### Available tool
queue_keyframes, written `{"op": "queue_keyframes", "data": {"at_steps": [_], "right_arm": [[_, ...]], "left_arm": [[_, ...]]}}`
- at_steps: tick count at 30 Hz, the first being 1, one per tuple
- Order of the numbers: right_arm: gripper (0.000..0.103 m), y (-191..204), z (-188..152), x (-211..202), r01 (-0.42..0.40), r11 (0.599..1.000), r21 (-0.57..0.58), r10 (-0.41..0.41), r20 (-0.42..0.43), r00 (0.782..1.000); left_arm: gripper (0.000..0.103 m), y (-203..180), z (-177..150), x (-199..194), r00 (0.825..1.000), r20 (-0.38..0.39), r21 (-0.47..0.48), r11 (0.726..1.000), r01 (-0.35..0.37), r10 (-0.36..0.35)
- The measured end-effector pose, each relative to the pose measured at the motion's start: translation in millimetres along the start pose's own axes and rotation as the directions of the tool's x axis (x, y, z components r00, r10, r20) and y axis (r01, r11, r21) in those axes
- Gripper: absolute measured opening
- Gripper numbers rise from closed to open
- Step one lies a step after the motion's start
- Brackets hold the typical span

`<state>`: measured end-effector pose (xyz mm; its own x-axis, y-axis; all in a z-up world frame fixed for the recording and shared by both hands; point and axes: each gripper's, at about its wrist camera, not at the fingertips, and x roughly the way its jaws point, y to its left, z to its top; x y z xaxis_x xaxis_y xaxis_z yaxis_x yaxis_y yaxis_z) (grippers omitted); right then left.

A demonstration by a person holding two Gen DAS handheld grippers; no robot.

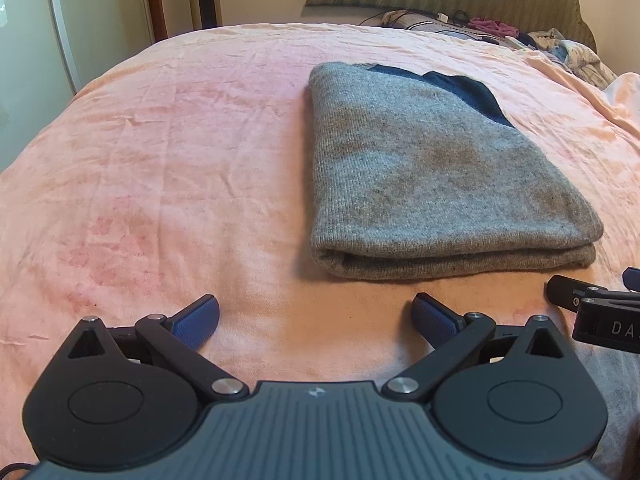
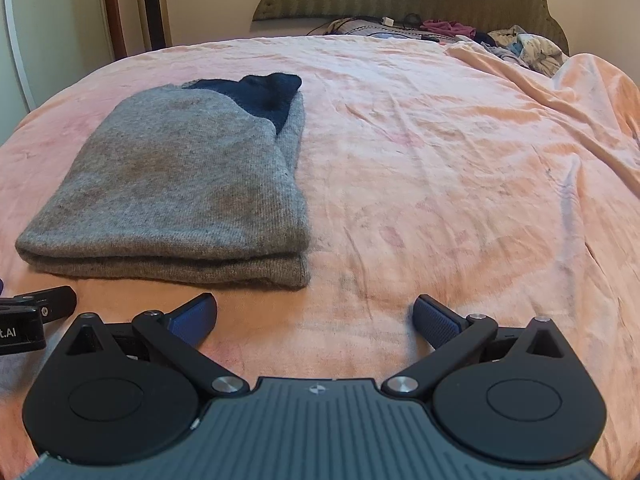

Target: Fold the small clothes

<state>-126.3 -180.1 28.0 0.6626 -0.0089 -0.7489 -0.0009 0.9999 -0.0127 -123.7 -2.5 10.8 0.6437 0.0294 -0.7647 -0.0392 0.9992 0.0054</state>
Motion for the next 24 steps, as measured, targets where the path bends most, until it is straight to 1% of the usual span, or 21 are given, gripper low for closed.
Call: {"op": "queue_keyframes", "data": {"at_steps": [4,9,24], "right_arm": [[0.103,0.1,-0.1,-0.2,0.0,1.0,0.0,0.0,0.001,1.0],[0.103,0.0,-0.3,-0.2,-0.001,1.0,0.0,0.001,0.0,1.0],[0.103,0.3,-0.3,-0.5,0.0,1.0,0.0,0.0,0.0,1.0]], "left_arm": [[0.103,-0.3,-0.1,0.2,1.0,-0.004,-0.002,1.0,0.0,0.0],[0.103,0.6,3.8,0.9,1.0,-0.027,-0.005,1.0,0.004,-0.004],[0.103,1.4,4.0,0.3,1.0,-0.028,-0.004,1.0,0.006,-0.006]]}}
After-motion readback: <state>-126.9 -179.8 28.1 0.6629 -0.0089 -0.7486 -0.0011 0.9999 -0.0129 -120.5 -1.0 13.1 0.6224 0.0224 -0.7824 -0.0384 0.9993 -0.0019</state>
